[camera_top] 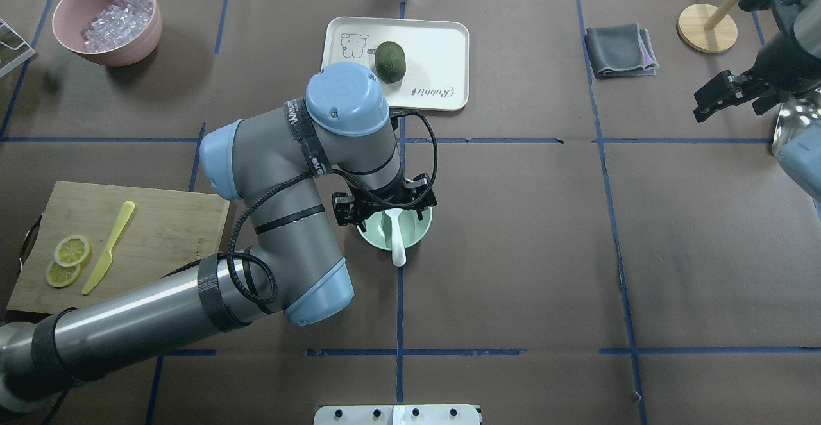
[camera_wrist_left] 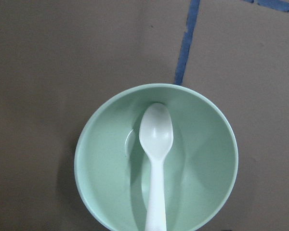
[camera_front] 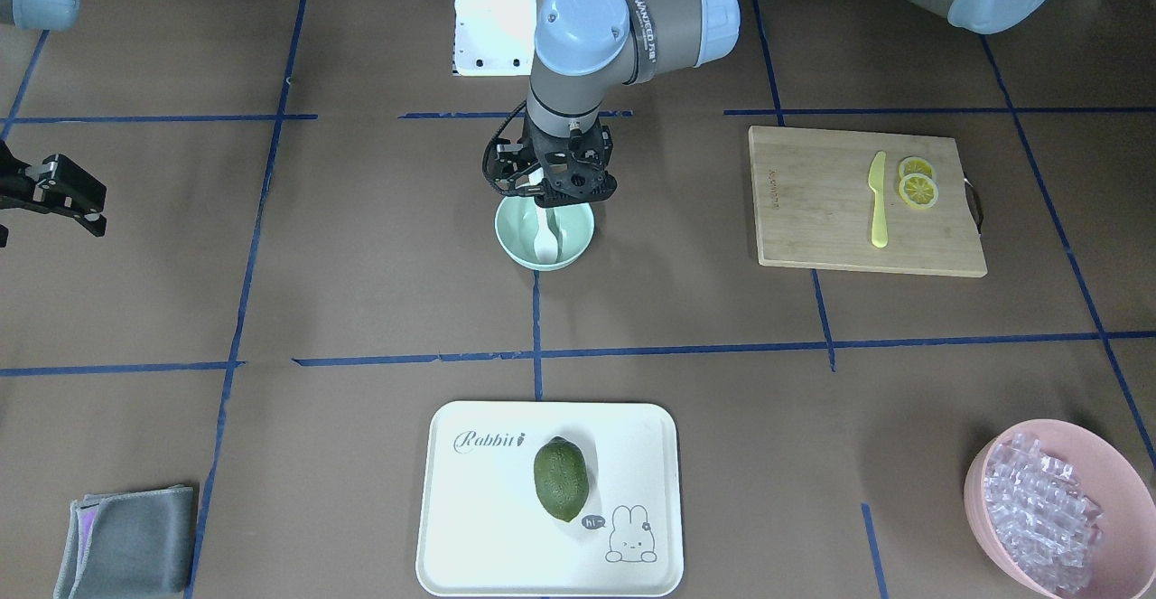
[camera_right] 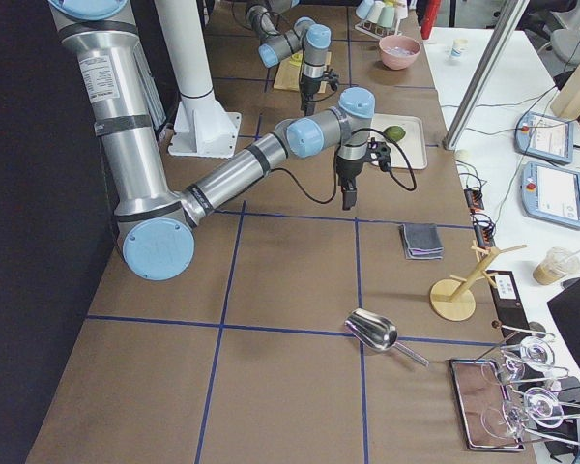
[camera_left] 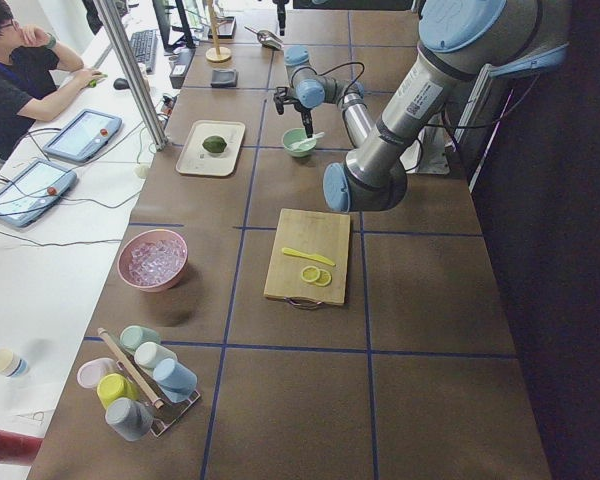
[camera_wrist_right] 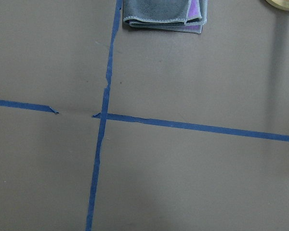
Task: Place spoon in bowl
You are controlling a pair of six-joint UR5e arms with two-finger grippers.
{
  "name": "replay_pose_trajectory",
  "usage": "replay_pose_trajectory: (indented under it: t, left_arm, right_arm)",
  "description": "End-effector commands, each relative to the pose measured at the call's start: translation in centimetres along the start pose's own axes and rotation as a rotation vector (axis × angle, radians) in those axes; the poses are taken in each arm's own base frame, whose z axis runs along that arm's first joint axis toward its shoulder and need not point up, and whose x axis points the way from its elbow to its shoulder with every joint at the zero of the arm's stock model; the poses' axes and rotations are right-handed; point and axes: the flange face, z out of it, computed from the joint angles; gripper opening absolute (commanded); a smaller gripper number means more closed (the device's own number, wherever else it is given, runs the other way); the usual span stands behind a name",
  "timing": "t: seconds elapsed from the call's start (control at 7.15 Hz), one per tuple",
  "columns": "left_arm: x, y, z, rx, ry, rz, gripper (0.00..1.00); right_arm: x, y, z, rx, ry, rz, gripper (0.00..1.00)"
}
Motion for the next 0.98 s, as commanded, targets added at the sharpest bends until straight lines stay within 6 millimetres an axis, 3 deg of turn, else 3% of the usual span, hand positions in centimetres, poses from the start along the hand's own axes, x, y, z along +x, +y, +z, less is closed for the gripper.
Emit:
replay_pose_trajectory:
  t: [0.0,0.28,0.42,0.56,0.7,0.84]
  left_arm:
    - [-2.9,-1.2,-3.0,0.027,0.026,-0.01,1.0]
    - [-13.6,-2.8,-5.9,0.067,-0.04,0.111,1.0]
    - [-17.3,-4.6,-9.5,0.093,-0.097,0.208,1.0]
    - [-22.2,-7.1,-11.7,0.119,-0.14,0.275,1.0]
    - [-29.3,-11.4,-14.6,0.131,-0.177,0.329,1.0]
    - [-35.9,-14.5,-17.1,0.113,-0.193,0.386,1.0]
  right_arm:
    - [0.3,0.1,0.2,-0.004,0.003,-0.002,1.0]
    - [1.8,-0.1,-0.7,0.009,0.002,0.017,1.0]
    - [2.6,0.0,-0.8,0.01,0.006,0.011,1.0]
    - [4.4,0.3,-1.1,0.013,0.01,0.004,1.0]
    - [7.6,0.4,-1.8,0.014,0.004,-0.009,1.0]
    - [12.9,0.7,-2.1,-0.001,-0.033,-0.025,1.0]
